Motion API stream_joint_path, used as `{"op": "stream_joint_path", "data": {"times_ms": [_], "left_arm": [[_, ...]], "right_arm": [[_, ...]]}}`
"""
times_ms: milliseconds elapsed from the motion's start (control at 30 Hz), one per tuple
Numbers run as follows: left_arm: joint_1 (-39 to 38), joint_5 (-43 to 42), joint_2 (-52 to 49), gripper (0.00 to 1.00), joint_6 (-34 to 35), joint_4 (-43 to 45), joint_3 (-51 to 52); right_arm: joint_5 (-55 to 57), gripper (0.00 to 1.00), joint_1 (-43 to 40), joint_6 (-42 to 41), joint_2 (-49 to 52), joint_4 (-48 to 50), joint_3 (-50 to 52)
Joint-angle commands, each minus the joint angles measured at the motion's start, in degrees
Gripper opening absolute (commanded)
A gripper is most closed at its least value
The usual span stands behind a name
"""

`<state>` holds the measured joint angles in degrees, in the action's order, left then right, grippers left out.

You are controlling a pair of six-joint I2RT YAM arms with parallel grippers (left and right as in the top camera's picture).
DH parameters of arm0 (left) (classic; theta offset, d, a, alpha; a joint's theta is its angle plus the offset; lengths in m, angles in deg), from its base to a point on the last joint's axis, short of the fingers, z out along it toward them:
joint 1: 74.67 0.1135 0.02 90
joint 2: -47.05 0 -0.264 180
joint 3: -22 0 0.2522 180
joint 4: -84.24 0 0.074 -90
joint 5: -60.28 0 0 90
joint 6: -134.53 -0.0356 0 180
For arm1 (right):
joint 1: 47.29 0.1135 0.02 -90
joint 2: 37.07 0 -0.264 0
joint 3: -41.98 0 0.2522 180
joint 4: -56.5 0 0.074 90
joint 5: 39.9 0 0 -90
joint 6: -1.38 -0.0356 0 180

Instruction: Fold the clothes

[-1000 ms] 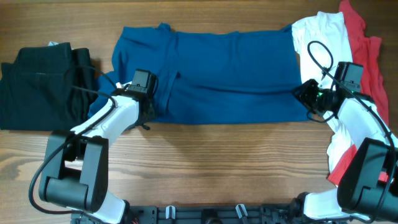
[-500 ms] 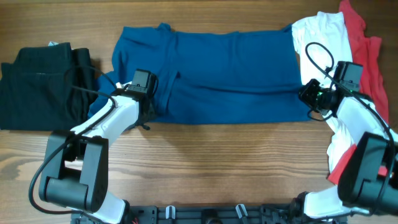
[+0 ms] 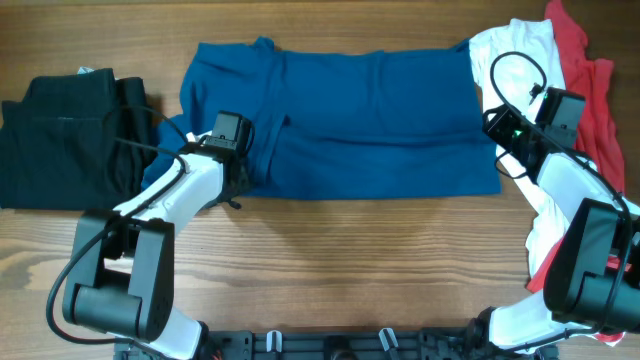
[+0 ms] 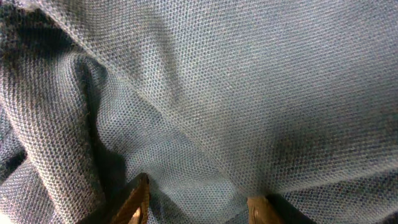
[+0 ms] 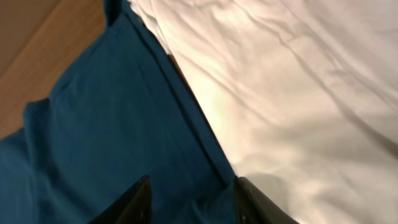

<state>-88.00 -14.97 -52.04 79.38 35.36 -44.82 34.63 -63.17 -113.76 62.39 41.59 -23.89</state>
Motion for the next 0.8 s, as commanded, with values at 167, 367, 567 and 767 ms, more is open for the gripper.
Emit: {"op": "stream_joint_path", "data": {"times_ms": [167, 367, 567, 767], "left_arm": [[0.5, 1.0, -1.3, 0.50, 0.6, -0.2, 2.1], [0.5, 1.0, -1.3, 0.51, 0.5, -0.4, 2.1], [0.5, 1.0, -1.3, 0.51, 0.6, -2.4, 2.1], [0.5, 1.0, -1.3, 0.52, 0.5, -4.5, 2.1]], "right_arm": [[-6.3, 0.44, 0.3, 3.1, 0.2, -12.4, -0.4], [-4.7, 0.50, 0.3, 12.0, 0.5, -21.5, -0.1], [-3.6, 0.51, 0.3, 14.7, 0.8, -20.3, 2.1], [-1.7, 0.53, 0.3, 16.2, 4.8, -22.0, 2.2]]}}
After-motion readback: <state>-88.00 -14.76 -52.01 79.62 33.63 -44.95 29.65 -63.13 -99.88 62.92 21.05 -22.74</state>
